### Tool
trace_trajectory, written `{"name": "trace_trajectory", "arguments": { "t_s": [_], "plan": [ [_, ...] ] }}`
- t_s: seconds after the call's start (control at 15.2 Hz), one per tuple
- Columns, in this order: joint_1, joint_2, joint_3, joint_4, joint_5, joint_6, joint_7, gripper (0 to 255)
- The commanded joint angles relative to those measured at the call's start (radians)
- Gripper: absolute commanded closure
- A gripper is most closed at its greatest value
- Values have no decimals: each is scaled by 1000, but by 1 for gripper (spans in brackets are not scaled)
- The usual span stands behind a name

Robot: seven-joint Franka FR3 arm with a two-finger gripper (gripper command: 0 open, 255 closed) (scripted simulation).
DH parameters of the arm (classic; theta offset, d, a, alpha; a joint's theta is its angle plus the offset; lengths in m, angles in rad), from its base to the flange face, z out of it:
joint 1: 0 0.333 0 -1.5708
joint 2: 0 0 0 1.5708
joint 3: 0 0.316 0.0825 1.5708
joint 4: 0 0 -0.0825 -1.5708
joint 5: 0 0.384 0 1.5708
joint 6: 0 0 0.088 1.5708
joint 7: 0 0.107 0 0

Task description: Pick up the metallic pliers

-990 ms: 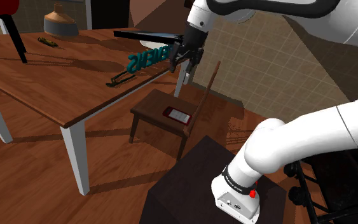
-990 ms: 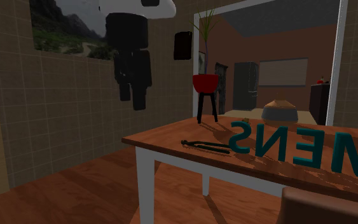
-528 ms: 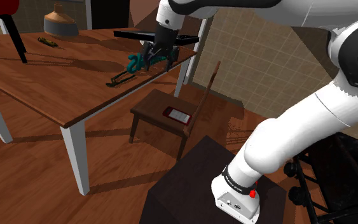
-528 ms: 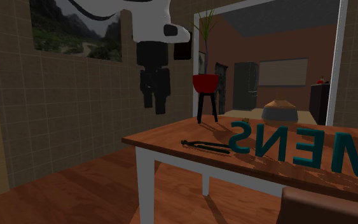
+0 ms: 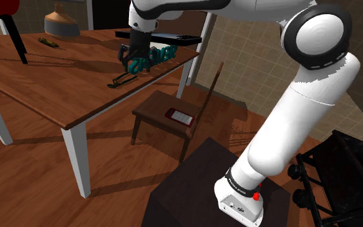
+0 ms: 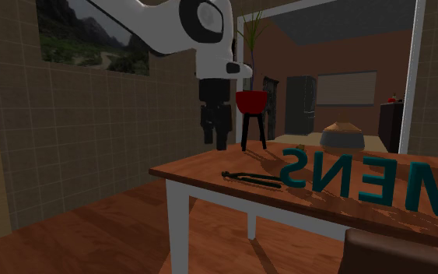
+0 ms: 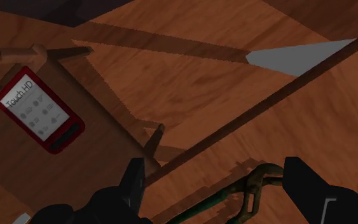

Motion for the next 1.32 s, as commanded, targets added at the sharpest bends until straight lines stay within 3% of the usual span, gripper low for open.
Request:
{"name": "trace_trajectory", "arguments": {
  "t_s": [0.0,0.26,0.53,1.19,1.25],
  "plan": [
    [11,100,7,107,-33,-23,53,0],
    [44,298,2,331,-90,-86,135,0],
    [88,525,-17,628,-136,-190,195,0],
    [86,541,-21,549,-140,-98,205,0],
    [87,544,-21,554,-140,-99,206,255]
  ]
}}
